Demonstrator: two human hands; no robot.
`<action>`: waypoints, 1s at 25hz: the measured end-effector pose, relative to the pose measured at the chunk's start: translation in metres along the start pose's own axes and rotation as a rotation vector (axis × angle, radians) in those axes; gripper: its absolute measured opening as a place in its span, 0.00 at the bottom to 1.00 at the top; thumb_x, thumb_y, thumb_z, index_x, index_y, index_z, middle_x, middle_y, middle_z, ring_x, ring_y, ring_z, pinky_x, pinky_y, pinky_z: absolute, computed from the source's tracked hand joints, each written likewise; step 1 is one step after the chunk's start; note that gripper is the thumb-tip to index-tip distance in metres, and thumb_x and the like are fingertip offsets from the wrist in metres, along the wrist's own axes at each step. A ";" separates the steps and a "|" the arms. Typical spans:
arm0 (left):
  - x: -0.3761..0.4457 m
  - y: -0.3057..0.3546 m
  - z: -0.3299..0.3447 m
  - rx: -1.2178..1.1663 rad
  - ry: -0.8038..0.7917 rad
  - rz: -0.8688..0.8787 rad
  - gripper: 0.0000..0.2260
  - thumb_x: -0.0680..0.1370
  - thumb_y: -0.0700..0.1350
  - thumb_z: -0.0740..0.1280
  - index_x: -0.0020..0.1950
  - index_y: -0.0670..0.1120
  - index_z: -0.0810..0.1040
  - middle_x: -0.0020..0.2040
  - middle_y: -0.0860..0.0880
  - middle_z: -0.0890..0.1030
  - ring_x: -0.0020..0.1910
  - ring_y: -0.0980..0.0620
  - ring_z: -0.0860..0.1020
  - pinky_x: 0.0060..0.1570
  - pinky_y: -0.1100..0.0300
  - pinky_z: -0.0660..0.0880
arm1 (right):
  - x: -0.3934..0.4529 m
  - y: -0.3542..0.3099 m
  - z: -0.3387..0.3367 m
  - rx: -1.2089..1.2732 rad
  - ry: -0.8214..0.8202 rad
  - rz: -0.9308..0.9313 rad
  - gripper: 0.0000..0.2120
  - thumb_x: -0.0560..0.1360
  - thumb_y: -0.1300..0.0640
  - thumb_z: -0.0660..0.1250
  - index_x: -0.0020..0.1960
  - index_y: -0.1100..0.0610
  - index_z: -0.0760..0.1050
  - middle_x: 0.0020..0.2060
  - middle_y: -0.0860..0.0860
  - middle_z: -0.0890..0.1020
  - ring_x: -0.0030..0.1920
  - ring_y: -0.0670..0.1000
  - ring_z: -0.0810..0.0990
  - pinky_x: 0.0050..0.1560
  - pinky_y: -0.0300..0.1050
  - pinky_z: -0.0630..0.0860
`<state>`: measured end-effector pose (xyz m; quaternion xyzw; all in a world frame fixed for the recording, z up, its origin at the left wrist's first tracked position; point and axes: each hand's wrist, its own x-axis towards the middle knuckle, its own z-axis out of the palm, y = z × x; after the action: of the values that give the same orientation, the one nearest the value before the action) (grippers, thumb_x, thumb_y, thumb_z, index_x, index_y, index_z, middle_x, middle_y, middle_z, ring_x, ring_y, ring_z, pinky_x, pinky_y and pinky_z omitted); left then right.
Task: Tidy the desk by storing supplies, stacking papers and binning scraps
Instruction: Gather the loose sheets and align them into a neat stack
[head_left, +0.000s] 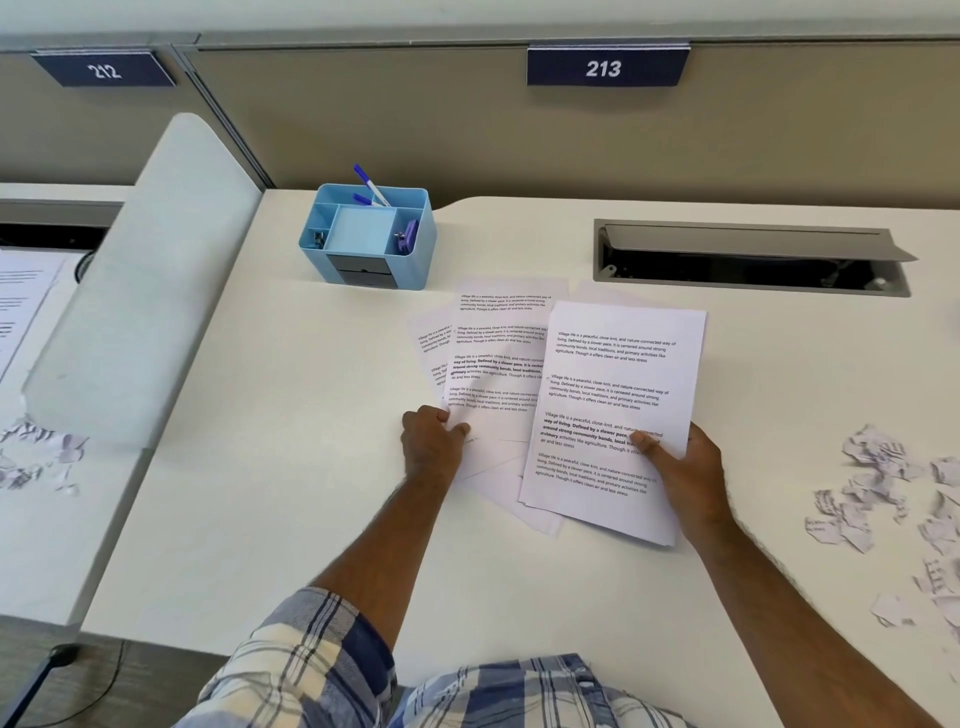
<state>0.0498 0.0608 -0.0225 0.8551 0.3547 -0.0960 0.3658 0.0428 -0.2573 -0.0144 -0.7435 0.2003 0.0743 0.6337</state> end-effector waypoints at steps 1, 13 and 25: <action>0.001 0.001 -0.001 0.020 -0.011 -0.006 0.17 0.74 0.48 0.76 0.59 0.43 0.80 0.61 0.41 0.76 0.59 0.40 0.79 0.64 0.51 0.74 | 0.000 -0.001 0.000 0.001 0.002 -0.001 0.14 0.72 0.55 0.79 0.56 0.52 0.82 0.49 0.46 0.88 0.48 0.49 0.87 0.53 0.54 0.83; 0.002 0.010 -0.022 -0.216 -0.032 -0.126 0.09 0.74 0.41 0.71 0.50 0.45 0.74 0.45 0.48 0.78 0.45 0.44 0.76 0.38 0.58 0.69 | -0.002 -0.002 0.001 0.001 -0.001 0.004 0.14 0.72 0.54 0.79 0.56 0.52 0.82 0.49 0.46 0.88 0.48 0.49 0.87 0.53 0.54 0.83; -0.001 0.012 -0.051 -0.829 -0.066 -0.141 0.04 0.79 0.39 0.66 0.52 0.41 0.80 0.53 0.42 0.85 0.51 0.46 0.84 0.54 0.46 0.83 | -0.004 -0.001 0.000 -0.013 -0.022 -0.012 0.17 0.74 0.58 0.77 0.61 0.53 0.79 0.53 0.47 0.87 0.51 0.47 0.86 0.53 0.48 0.81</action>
<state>0.0525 0.0904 0.0211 0.6056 0.4089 0.0027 0.6826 0.0398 -0.2562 -0.0122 -0.7481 0.1880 0.0800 0.6314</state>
